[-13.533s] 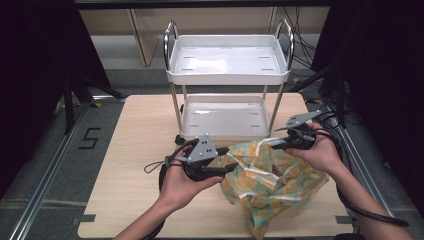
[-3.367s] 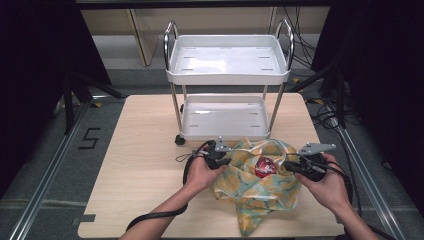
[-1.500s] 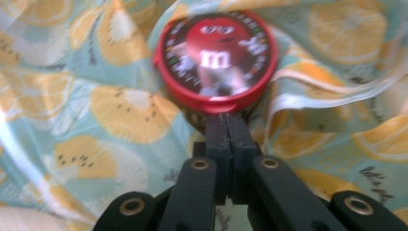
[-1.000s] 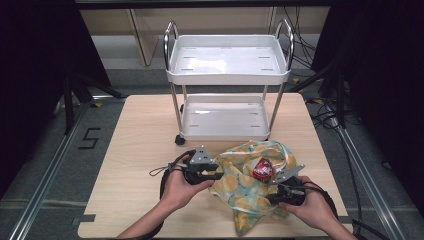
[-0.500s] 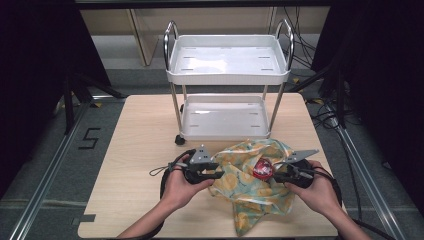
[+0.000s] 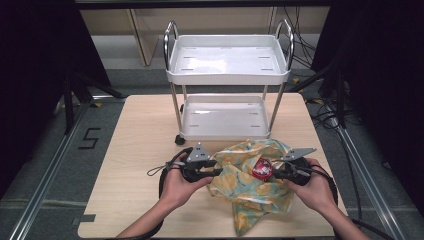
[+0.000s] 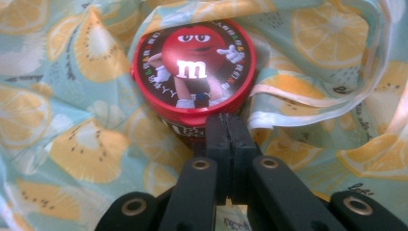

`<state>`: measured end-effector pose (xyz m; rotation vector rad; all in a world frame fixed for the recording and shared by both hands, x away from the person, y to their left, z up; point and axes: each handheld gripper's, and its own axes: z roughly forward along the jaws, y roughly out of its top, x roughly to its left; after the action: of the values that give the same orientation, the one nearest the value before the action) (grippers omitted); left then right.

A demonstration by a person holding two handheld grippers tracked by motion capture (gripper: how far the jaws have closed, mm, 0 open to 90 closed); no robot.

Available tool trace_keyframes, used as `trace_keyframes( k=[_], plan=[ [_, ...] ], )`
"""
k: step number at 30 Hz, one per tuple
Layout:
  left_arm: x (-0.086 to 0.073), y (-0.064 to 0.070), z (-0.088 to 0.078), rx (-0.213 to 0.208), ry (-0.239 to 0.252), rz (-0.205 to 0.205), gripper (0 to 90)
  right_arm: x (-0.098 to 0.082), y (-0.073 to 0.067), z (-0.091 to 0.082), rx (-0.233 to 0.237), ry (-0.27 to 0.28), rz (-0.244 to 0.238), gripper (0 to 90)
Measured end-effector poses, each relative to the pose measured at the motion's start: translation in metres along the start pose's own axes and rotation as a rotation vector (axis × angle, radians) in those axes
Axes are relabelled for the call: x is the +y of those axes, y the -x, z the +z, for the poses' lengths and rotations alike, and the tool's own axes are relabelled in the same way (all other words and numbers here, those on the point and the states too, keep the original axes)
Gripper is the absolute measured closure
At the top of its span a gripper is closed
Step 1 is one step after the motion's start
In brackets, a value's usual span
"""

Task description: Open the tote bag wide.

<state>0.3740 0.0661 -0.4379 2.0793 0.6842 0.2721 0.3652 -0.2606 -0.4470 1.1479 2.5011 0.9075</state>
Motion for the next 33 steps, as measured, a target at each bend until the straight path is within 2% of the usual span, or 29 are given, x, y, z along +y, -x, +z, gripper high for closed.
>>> trace_keyframes(
  k=[1,2,3,4,5,6,8,9,10,11,13,14,15,19,20,23,24,25,26,27,28,29,30,31,33],
  plan=[
    [0.000,-0.001,0.000,-0.004,0.009,0.015,61.9,0.001,0.001,-0.002,0.008,-0.017,-0.023,90.0],
    [0.000,-0.001,0.000,-0.003,0.011,0.013,61.8,0.001,0.000,-0.002,0.011,-0.023,-0.022,90.0],
    [0.000,-0.002,-0.001,-0.001,-0.001,0.028,61.7,0.000,-0.002,0.000,0.002,-0.003,-0.021,90.0],
    [0.000,-0.001,0.000,-0.010,0.017,0.000,61.6,0.001,-0.003,-0.002,0.013,-0.021,-0.026,90.0],
    [0.000,0.000,-0.001,0.005,0.014,-0.017,61.4,0.002,-0.002,-0.003,0.012,-0.027,-0.047,90.0],
    [0.000,-0.001,-0.001,0.002,0.019,-0.020,61.4,0.002,-0.004,-0.001,0.004,0.001,-0.051,90.0],
    [0.000,-0.004,-0.002,0.003,0.010,0.018,61.2,0.003,-0.007,-0.004,0.014,-0.025,-0.066,90.0],
    [0.000,-0.002,-0.002,0.004,0.013,-0.012,61.2,0.002,-0.009,-0.002,0.007,0.010,-0.065,90.0],
    [0.000,-0.002,-0.003,0.011,0.013,-0.006,61.2,0.003,-0.010,-0.005,0.014,-0.022,-0.077,90.0],
    [0.001,-0.003,-0.003,-0.002,0.018,0.003,61.2,0.003,-0.012,-0.002,0.007,0.013,-0.078,90.0],
    [0.000,-0.003,-0.003,0.011,0.026,0.004,61.1,0.004,-0.013,-0.004,0.021,-0.023,-0.085,90.0],
    [0.000,-0.003,-0.003,0.011,0.026,0.004,61.1,0.004,-0.015,-0.002,0.020,-0.004,-0.093,90.0],
    [0.000,-0.004,-0.003,0.012,0.027,0.005,61.0,0.004,-0.016,-0.004,0.027,-0.021,-0.083,90.0],
    [0.000,-0.005,-0.003,0.015,0.019,0.019,60.8,0.004,-0.017,-0.002,0.029,-0.003,-0.100,90.0],
    [0.000,-0.004,-0.002,0.016,0.029,0.007,60.9,0.004,-0.019,-0.002,0.035,-0.005,-0.090,90.0],
    [-0.001,-0.005,-0.001,0.007,0.026,0.012,61.3,0.003,-0.021,0.001,0.041,0.009,-0.102,90.0],
    [-0.001,-0.004,-0.001,0.014,0.024,0.013,61.4,0.005,-0.022,0.001,0.043,-0.010,-0.106,90.0],
    [-0.001,-0.003,0.000,0.016,0.020,-0.005,61.4,0.005,-0.022,0.003,0.040,-0.003,-0.120,90.0],
    [-0.001,-0.003,0.000,0.015,0.023,-0.005,61.4,0.006,-0.023,0.003,0.040,-0.009,-0.121,90.0],
    [-0.001,-0.004,-0.002,0.016,0.011,0.025,61.4,0.006,-0.023,0.002,0.045,-0.014,-0.107,90.0],
    [-0.001,-0.004,-0.001,0.016,0.020,0.013,61.7,0.005,-0.020,0.000,0.034,-0.024,-0.100,90.0],
    [-0.001,-0.006,-0.002,0.018,0.004,0.028,62.1,0.005,-0.018,-0.001,0.024,-0.023,-0.086,90.0],
    [-0.002,-0.005,-0.002,0.023,0.005,0.004,62.7,0.004,-0.016,-0.002,0.011,-0.025,-0.076,90.0],
    [-0.002,-0.007,-0.001,0.028,-0.006,0.016,63.0,0.004,-0.014,-0.005,0.014,-0.045,-0.051,90.0],
    [-0.004,-0.009,0.001,0.041,-0.021,-0.008,64.4,0.002,-0.008,-0.003,-0.011,-0.043,-0.041,90.0]
  ],
)
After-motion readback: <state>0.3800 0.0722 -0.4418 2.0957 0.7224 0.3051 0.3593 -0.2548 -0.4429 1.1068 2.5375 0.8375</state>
